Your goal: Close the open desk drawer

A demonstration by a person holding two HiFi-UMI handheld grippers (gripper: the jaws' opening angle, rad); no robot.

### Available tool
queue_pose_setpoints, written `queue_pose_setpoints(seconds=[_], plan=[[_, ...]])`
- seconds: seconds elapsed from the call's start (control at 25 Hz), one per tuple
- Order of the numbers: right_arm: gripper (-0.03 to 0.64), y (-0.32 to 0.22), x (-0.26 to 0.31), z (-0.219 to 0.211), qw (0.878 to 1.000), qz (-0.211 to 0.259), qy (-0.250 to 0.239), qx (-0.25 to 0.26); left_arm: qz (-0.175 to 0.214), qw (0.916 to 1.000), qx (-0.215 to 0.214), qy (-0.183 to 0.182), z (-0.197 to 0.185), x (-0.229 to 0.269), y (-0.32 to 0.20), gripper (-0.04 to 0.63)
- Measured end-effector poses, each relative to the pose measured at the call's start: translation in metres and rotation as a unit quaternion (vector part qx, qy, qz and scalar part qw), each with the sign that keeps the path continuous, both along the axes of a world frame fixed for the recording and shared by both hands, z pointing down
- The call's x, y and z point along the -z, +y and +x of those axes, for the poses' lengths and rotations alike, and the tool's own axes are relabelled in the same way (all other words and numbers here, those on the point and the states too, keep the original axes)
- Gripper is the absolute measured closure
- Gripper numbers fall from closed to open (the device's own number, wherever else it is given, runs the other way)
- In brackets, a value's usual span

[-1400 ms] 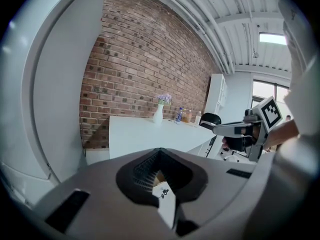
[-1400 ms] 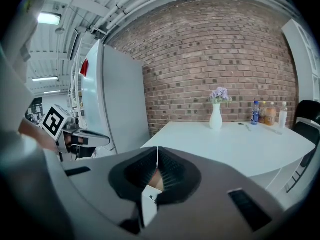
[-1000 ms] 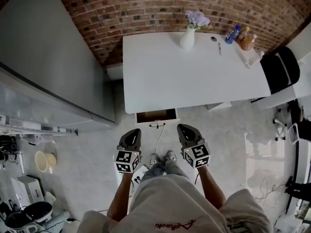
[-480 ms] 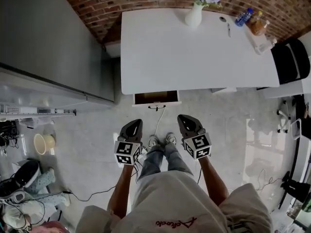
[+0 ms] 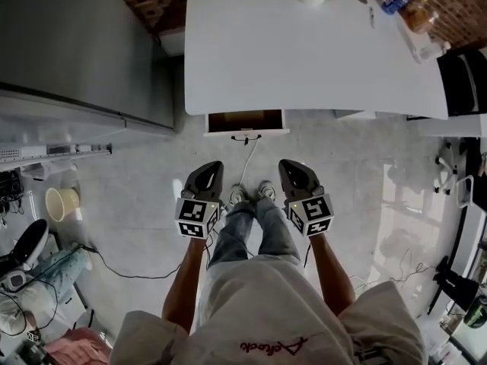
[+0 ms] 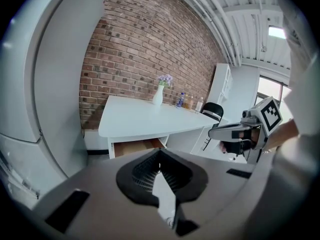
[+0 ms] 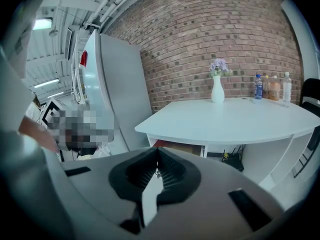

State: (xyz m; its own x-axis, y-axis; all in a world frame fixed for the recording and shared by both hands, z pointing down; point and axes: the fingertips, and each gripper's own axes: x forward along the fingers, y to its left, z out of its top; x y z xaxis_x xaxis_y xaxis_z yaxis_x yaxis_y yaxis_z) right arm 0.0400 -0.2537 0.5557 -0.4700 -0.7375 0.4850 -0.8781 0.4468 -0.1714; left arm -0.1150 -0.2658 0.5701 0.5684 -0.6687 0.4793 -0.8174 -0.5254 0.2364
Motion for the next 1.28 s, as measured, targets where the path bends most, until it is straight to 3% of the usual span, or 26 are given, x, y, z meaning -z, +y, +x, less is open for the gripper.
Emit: queue_pose_setpoints(seconds=[0.24, 0.84, 1.28], plan=[[0.598, -0.01, -0.017, -0.006, 1.0, 0.006, -0.001, -0.008, -0.004, 1.0, 0.001, 0.002, -0.005, -0.028, -0.006, 0.583], [0.598, 0.02, -0.152, -0.012, 0.997, -0.083, -0.001, -0.004, -0.061, 0.9981, 0.001, 0.006, 0.002, -0.149, 0.001, 0.583], [0.598, 0.048, -0.216, -0.011, 0.994, -0.111, -0.013, -0.009, -0.104, 0.9944, 0.018, 0.012, -0.002, -0.213, 0.028, 0.583]])
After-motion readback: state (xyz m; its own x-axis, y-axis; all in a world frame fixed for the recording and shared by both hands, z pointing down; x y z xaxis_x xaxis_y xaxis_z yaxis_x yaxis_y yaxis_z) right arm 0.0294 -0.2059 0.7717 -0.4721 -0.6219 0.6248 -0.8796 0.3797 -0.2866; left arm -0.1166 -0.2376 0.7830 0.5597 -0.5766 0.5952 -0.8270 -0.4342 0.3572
